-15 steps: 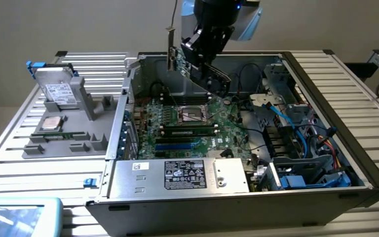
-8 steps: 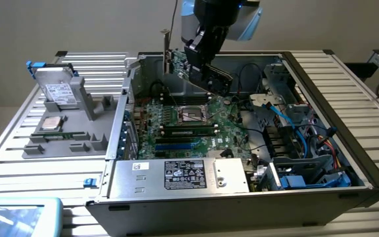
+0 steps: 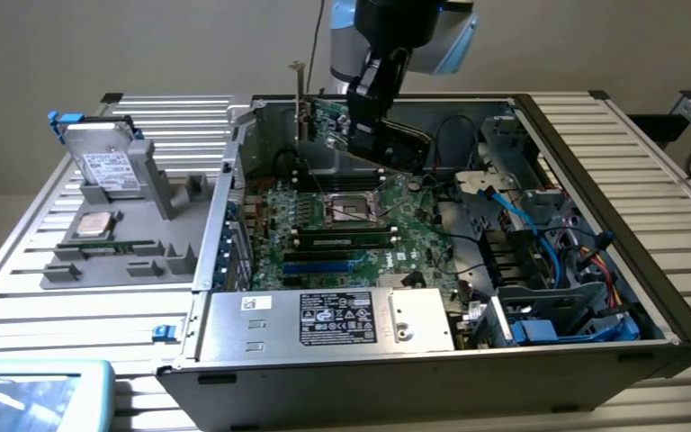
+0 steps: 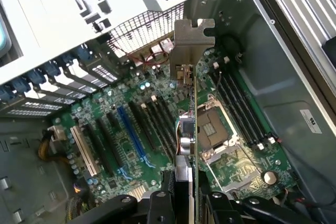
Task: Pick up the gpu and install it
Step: 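Insert the gpu into the slot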
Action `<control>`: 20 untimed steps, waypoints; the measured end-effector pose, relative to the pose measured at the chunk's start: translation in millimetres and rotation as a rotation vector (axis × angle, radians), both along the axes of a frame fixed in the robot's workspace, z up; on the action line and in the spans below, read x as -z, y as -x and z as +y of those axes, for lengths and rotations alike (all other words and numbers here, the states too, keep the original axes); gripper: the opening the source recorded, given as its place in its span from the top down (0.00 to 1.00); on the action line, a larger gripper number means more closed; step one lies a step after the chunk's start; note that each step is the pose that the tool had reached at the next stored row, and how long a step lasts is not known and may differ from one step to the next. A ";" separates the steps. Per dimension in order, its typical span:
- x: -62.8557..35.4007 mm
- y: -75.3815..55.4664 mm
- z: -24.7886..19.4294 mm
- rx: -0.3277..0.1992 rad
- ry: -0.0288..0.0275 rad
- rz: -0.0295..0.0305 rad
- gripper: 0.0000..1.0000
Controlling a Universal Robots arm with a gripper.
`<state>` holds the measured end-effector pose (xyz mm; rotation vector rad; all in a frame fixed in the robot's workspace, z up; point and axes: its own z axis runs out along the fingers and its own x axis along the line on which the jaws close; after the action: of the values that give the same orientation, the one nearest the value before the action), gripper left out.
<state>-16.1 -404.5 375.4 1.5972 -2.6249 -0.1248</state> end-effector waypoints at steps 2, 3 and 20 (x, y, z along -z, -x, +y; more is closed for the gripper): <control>0.2 0.0 0.0 -0.033 -0.0002 -0.0142 0.72; 0.2 0.0 0.0 -0.051 -0.0001 -0.0192 0.72; 1.5 0.0 0.1 -0.329 0.0201 -0.0549 0.72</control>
<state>-16.0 -404.4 373.9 2.0223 -2.3480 -0.0367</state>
